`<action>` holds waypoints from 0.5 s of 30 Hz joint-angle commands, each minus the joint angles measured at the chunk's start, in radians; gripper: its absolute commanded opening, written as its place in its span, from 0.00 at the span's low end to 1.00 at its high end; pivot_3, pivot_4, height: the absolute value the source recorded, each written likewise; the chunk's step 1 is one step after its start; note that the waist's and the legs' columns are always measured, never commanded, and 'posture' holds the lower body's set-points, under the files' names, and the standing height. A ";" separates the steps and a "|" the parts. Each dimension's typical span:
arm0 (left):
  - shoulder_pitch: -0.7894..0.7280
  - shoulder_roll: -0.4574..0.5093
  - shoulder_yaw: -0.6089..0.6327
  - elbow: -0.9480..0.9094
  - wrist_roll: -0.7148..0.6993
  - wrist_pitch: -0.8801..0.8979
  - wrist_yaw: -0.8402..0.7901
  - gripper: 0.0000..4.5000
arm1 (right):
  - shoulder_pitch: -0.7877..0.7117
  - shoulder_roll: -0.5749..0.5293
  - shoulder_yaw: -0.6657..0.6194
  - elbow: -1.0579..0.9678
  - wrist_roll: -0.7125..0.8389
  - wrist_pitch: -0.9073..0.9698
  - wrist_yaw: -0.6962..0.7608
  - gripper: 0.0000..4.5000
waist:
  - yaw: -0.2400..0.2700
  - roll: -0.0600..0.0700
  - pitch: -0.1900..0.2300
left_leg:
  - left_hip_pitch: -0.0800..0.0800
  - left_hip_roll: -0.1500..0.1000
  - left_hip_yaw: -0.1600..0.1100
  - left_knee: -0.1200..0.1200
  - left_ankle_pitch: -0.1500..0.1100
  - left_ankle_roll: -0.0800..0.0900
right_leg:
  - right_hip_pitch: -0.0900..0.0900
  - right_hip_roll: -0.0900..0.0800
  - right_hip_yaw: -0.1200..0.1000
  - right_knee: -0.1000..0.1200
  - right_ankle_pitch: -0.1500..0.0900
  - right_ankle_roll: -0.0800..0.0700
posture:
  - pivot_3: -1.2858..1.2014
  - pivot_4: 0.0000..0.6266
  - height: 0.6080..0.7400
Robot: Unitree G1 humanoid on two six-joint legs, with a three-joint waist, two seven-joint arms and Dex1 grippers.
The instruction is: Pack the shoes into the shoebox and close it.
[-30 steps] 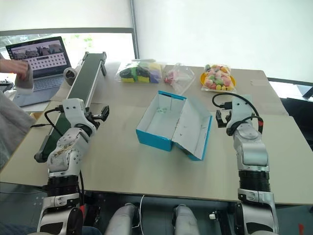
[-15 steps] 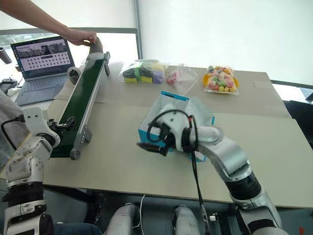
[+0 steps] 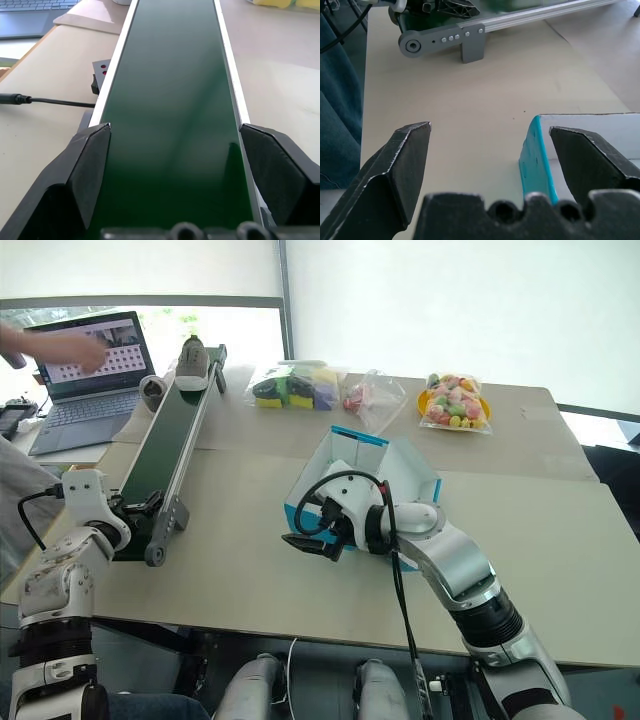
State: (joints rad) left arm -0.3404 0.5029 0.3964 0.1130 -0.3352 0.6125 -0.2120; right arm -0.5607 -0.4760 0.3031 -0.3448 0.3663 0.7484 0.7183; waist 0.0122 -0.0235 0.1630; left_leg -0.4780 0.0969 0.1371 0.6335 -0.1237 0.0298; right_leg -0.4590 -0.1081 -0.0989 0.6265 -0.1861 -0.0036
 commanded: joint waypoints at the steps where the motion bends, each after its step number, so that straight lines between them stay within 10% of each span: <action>1: -0.021 -0.003 0.011 -0.029 -0.008 0.033 0.025 0.98 | 0.009 0.005 -0.031 -0.039 0.009 -0.006 -0.004 1.00 | 0.001 0.000 0.000 | 0.000 0.000 0.000 0.000 0.000 0.000 | 0.000 0.000 0.000 0.000 0.000 0.000 | 0.52 0.24 0.82; 15: -0.104 0.033 -0.010 -0.026 0.030 0.116 0.058 0.98 | 0.027 0.017 -0.046 -0.052 0.016 0.007 -0.026 1.00 | 0.000 0.000 0.000 | 0.000 0.000 0.000 0.000 0.000 0.000 | 0.001 0.000 -0.001 0.000 0.000 0.000 | 0.52 0.24 0.82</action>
State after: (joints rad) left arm -0.4303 0.5217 0.3806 0.1085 -0.3139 0.7286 -0.1632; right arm -0.5337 -0.4626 0.2924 -0.3578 0.3726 0.7538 0.6963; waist 0.0118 -0.0237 0.1630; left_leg -0.4778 0.0967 0.1371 0.6335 -0.1236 0.0298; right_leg -0.4586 -0.1082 -0.0997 0.6266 -0.1861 -0.0034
